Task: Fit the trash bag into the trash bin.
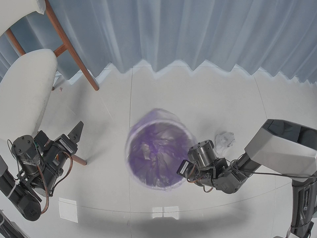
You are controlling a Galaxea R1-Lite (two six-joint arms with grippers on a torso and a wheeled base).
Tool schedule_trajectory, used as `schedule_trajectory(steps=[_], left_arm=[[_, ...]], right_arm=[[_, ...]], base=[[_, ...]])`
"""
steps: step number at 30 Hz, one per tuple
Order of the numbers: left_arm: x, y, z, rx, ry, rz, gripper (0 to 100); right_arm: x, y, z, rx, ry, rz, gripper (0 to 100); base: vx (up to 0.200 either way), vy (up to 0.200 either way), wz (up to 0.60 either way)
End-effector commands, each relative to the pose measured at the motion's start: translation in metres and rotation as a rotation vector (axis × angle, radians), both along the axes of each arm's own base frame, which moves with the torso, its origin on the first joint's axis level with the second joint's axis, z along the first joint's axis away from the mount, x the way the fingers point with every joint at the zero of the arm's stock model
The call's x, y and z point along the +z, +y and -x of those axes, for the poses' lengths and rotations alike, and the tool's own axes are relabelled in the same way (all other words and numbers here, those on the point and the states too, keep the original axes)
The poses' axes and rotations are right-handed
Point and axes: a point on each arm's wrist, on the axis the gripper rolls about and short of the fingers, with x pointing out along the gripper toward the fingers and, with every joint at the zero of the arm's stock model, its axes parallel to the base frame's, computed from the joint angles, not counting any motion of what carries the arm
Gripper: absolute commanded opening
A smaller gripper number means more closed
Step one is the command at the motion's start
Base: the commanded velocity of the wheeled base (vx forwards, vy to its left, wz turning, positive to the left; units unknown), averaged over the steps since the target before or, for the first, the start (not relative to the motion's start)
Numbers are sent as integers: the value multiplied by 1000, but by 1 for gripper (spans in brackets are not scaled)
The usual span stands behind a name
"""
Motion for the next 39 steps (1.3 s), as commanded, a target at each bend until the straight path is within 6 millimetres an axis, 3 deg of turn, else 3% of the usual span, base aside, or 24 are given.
schedule_trajectory(steps=[1, 6, 7, 10, 14, 18, 23, 28, 39], left_arm=[[2, 7, -1, 28, -8, 3, 100], [7, 14, 1, 19, -29, 11, 100], [7, 15, 4, -38, -28, 11, 100], [-2, 15, 13, -156, 24, 1, 100], [-21, 15, 35, -375, 142, 1, 100], [-23, 14, 35, -491, 167, 63, 100], [-34, 12, 25, -517, 218, 70, 100], [-30, 8, 19, -534, 193, 71, 100], [-26, -16, -5, -659, 149, 72, 100]], right_arm=[[17, -2, -4, 25, -44, -16, 0], [31, -28, -8, 110, -94, 46, 0], [40, -44, -9, 169, -121, 69, 0], [54, -64, -8, 249, -157, 79, 0], [73, -80, 1, 338, -189, 34, 0], [78, -84, 12, 384, -182, 10, 0], [83, -83, 19, 417, -202, 14, 0], [90, -85, 24, 442, -214, -8, 0], [84, -81, 32, 486, -210, 18, 0]], base=[[0, 0, 0], [0, 0, 0], [0, 0, 0], [0, 0, 0], [0, 0, 0], [0, 0, 0], [0, 0, 0], [0, 0, 0], [0, 0, 0]])
